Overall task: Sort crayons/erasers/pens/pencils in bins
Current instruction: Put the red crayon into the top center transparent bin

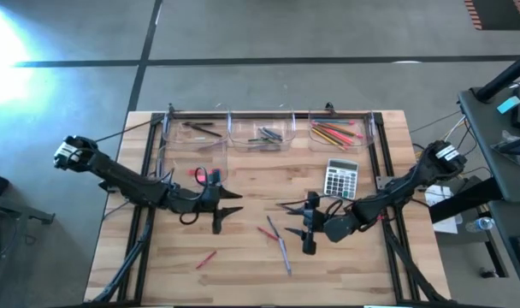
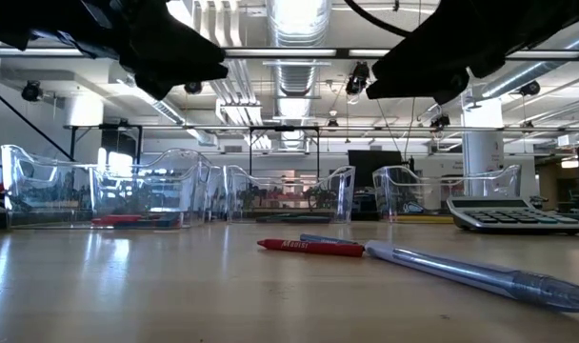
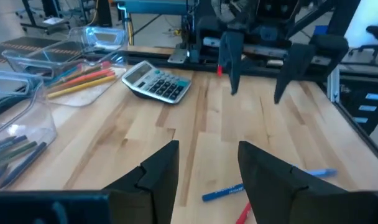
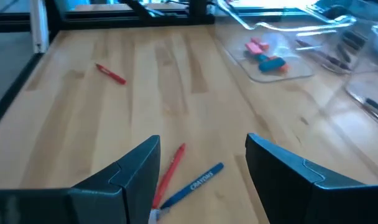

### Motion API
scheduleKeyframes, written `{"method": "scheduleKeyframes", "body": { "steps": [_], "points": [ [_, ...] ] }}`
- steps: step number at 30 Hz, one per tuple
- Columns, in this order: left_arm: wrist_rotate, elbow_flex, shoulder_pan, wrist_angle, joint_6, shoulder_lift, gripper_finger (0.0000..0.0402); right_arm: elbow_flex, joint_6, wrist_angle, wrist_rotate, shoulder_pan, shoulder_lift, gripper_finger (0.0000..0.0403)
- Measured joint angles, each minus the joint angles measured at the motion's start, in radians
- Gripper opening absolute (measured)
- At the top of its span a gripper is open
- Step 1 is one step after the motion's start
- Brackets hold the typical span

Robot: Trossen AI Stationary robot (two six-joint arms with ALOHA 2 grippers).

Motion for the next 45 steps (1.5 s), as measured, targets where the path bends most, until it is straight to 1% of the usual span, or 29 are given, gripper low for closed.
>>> {"method": "scheduleKeyframes", "body": {
  "steps": [4,8,16,19,22,24,26,29,31,35,41,45],
  "points": [
    [0.013,0.001,0.000,0.055,0.027,0.046,0.0151,-0.005,-0.030,0.009,-0.011,0.002,-0.027,0.0223],
    [0.021,0.016,0.000,0.056,0.029,0.079,0.0151,-0.059,-0.038,0.048,-0.007,0.004,-0.092,0.0223],
    [0.056,0.046,0.002,0.064,0.029,0.123,0.0151,-0.292,-0.027,0.378,0.002,0.005,-0.174,0.0223],
    [0.068,0.058,0.004,0.066,0.029,0.142,0.0151,-0.344,-0.029,0.480,0.009,0.005,-0.180,0.0223],
    [0.084,0.086,0.009,0.069,0.036,0.177,0.0151,-0.372,-0.051,0.538,0.026,0.005,-0.184,0.0223],
    [0.105,0.108,0.011,0.066,0.053,0.209,0.0151,-0.376,-0.068,0.543,0.040,0.005,-0.184,0.0223],
    [0.150,0.128,0.013,0.065,0.058,0.242,0.0151,-0.374,-0.088,0.543,0.054,0.004,-0.182,0.0223],
    [0.219,0.170,0.014,0.061,0.086,0.296,0.0151,-0.364,-0.113,0.544,0.055,-0.001,-0.181,0.0223],
    [0.245,0.189,0.014,0.054,0.098,0.324,0.0151,-0.357,-0.125,0.547,0.055,-0.002,-0.181,0.0223],
    [0.264,0.219,0.015,0.048,0.099,0.378,0.0151,-0.350,-0.133,0.545,0.054,-0.002,-0.184,0.0223],
    [0.340,0.250,0.020,0.047,0.102,0.450,0.0151,-0.347,-0.120,0.544,0.054,-0.002,-0.181,0.0224],
    [0.376,0.288,0.020,0.001,0.125,0.497,0.0151,-0.347,-0.116,0.544,0.054,-0.002,-0.181,0.0224]
  ]
}}
